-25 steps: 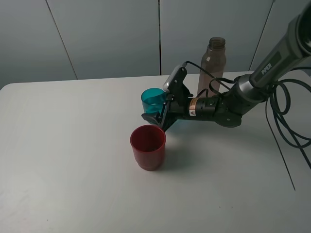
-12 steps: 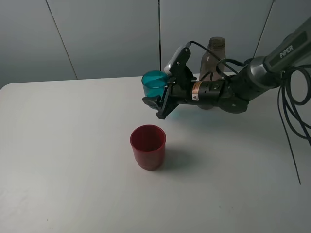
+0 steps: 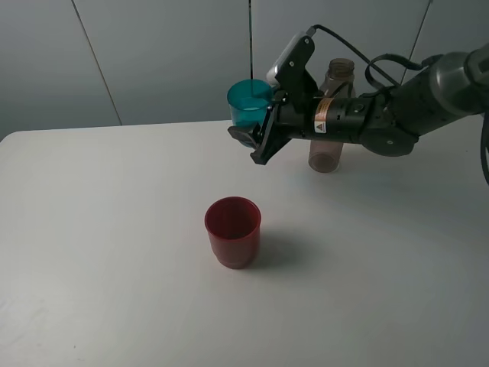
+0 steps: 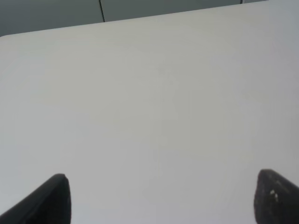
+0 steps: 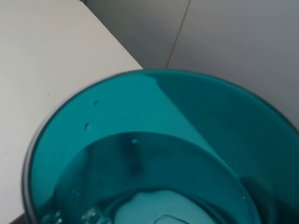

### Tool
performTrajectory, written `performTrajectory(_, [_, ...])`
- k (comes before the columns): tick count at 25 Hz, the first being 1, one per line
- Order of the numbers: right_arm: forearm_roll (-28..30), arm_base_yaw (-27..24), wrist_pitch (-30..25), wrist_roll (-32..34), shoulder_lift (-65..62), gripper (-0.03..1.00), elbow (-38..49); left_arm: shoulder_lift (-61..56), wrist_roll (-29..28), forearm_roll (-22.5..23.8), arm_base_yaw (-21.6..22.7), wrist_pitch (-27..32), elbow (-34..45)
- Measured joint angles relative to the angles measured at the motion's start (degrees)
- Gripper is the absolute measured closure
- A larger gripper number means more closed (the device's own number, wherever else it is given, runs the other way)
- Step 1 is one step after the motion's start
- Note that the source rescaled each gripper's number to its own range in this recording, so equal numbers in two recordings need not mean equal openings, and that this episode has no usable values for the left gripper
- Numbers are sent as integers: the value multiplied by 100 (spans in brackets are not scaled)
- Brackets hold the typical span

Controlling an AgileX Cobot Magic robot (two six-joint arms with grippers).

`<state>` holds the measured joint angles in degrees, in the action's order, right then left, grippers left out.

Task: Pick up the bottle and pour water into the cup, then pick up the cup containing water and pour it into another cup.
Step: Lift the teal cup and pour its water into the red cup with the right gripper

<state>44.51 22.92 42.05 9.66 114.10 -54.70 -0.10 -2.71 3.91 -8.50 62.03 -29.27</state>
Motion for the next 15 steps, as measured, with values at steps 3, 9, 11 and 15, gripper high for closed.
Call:
performTrajectory(3, [-15,0,-35,-9,-207,87,192,0,0,0,0,0,0])
performTrajectory(9, [-268,0,-169,-47,-687,87,599,0,0,0,0,0,0])
performTrajectory(11, [-471,0,-272,-100,-871,87,765,0,0,0,0,0,0])
performTrajectory(15, [-748,0,-352,-165,-1280,87,1134,0,0,0,0,0,0])
